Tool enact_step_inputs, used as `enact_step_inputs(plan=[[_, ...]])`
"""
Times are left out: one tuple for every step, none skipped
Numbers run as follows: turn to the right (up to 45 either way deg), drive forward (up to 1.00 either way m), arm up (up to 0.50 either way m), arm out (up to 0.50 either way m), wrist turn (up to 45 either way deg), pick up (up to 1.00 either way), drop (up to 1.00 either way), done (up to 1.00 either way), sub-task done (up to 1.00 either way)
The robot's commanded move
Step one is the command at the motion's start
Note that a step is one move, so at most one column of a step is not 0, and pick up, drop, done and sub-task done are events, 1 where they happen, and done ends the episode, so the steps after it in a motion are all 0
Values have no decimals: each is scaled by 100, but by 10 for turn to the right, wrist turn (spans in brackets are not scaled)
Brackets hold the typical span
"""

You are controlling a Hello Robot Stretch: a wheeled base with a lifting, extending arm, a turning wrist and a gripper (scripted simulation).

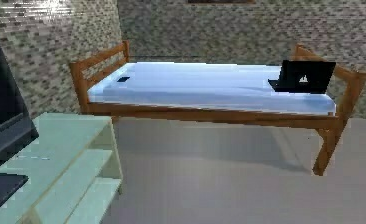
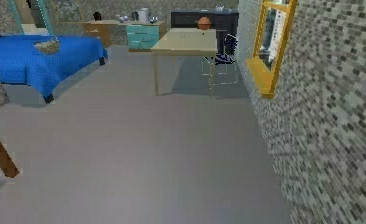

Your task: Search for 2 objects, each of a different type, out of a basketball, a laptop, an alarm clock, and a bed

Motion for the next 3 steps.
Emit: enact_step_inputs(plan=[[0,95,0,0,0,0,0,0,0],[90,0,0,0,0,0,0,0,0],[0,0,0,0,0,0,0,0,100]])
